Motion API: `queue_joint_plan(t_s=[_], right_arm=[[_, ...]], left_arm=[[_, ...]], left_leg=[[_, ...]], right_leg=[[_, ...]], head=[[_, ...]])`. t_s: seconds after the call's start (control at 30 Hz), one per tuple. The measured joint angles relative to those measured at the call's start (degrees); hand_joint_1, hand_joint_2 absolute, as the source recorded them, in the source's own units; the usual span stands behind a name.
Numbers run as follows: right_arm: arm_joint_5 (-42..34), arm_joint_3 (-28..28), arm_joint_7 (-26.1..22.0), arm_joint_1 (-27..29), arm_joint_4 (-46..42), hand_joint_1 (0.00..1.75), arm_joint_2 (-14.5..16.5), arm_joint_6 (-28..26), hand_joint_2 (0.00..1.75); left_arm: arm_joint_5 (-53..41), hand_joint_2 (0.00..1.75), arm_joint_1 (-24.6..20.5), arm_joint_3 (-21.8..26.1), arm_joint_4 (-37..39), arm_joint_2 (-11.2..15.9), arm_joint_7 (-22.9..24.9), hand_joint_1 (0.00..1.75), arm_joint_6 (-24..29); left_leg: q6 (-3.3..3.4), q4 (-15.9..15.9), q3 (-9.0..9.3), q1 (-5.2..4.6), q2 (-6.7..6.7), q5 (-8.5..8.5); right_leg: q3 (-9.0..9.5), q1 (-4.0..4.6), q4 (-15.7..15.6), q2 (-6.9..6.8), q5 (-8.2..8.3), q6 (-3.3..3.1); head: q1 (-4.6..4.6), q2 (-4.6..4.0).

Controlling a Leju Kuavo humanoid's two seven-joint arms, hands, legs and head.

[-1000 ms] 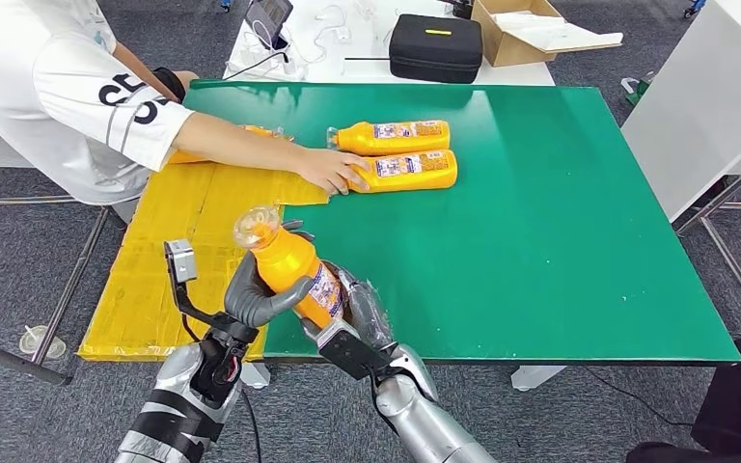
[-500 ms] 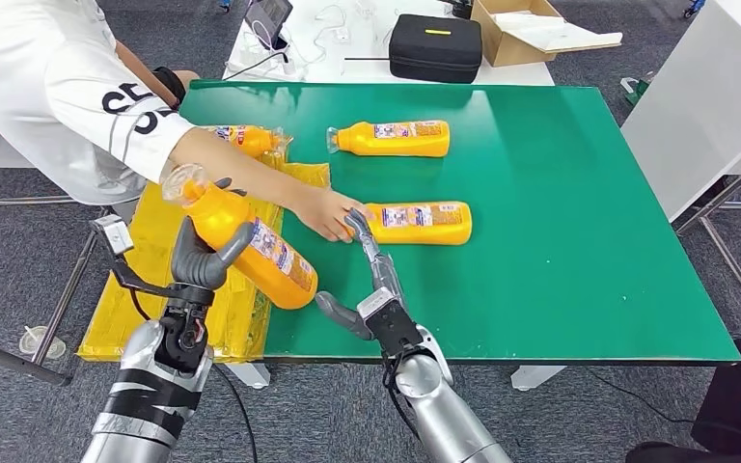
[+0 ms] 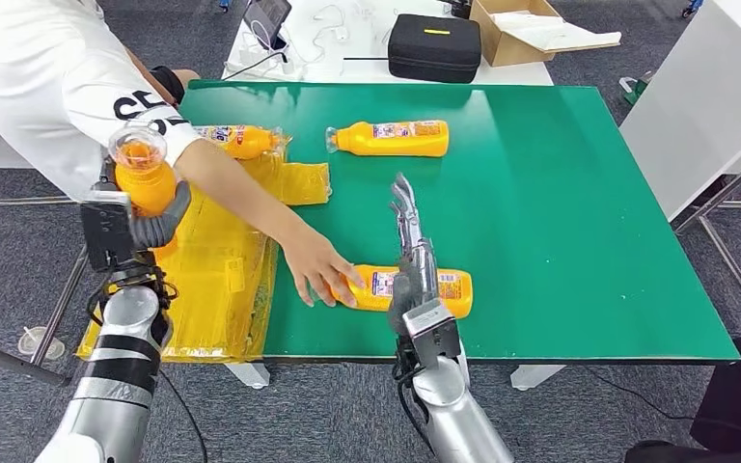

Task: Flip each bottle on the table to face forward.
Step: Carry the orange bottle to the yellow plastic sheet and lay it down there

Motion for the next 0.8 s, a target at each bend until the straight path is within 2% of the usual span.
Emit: queue_joint_plan(t_s=[0.17, 0.27, 0.8], right_arm=[[-3.56, 0.49, -0.05, -0.26, -1.41, 0.00, -0.09, 0.80, 0.00], [-4.53, 0.72, 0.03, -0.33, -1.54, 0.00, -0.24, 1.17, 0.00], [-10.92, -0.33, 0.39, 0.27, -4.10, 0.00, -0.59, 3.71, 0.00]], left_arm=[[-23.62, 1.75, -2.53, -2.89, 6.49, 3.23, 2.70, 1.75, 12.51], [-28.77, 1.75, -3.21, -4.03, 9.72, 4.91, 3.62, 1.75, 14.57], [-37.59, 1.75, -3.31, -6.91, 23.11, 10.14, 6.52, 1.75, 7.05]], left_leg=[[0.00, 0.00, 0.01, 0.00, 0.05, 0.01], [0.00, 0.00, 0.02, 0.00, 0.07, 0.01], [-0.01, 0.00, 0.00, 0.00, 0.10, 0.01]], right_leg=[[0.01, 0.00, 0.00, 0.00, 0.01, 0.00], [-0.01, 0.00, 0.01, 0.02, 0.01, -0.01], [-0.04, 0.01, 0.01, 0.02, 0.00, -0.01]], head=[[0.01, 0.00], [-0.01, 0.00], [0.01, 0.01]])
